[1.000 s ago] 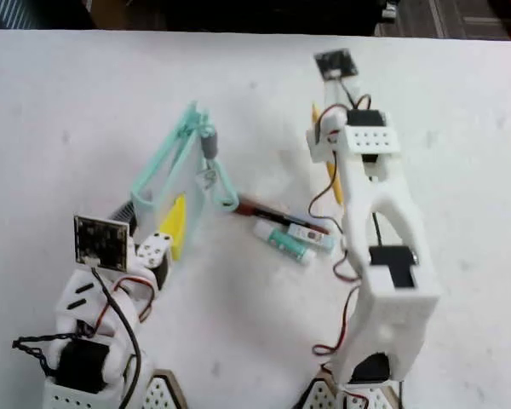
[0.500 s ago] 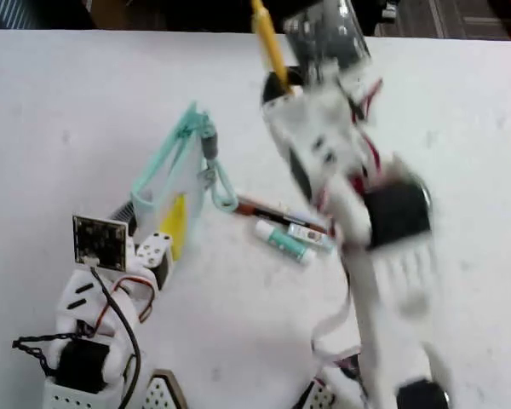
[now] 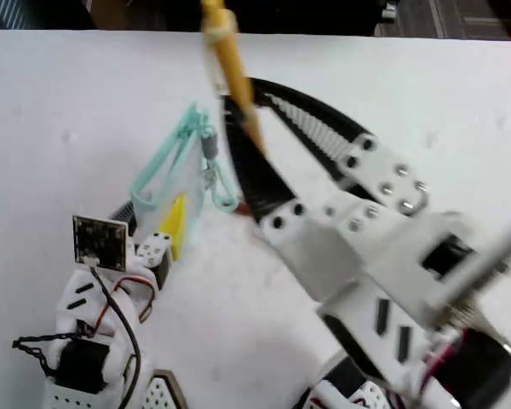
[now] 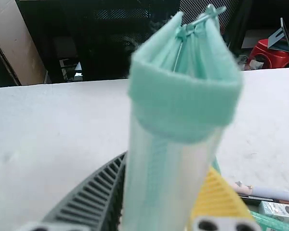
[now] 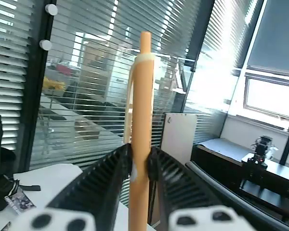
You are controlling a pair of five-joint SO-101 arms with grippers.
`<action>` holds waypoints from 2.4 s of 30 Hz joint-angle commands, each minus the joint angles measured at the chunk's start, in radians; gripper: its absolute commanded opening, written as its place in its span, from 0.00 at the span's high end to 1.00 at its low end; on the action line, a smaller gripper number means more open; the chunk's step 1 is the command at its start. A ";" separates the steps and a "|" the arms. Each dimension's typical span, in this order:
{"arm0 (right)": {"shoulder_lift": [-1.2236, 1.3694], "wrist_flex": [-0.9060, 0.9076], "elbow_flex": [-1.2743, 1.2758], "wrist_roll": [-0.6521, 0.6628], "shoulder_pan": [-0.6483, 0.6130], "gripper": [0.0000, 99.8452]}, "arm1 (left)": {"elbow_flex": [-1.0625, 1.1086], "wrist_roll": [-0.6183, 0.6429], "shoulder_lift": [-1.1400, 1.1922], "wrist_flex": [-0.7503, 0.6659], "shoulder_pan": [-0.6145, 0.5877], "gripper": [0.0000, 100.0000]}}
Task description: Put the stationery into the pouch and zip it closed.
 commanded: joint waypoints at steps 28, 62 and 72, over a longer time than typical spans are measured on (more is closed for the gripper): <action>0.162 -0.489 0.431 -0.239 -0.025 0.98 | -0.025 0.011 0.001 -0.021 0.018 0.81; 0.024 -0.346 0.640 -0.232 -0.036 0.76 | -0.023 0.011 0.001 -0.020 0.008 0.81; 0.028 -0.282 0.638 -0.107 -0.079 0.78 | -0.023 0.011 0.001 -0.020 0.008 0.81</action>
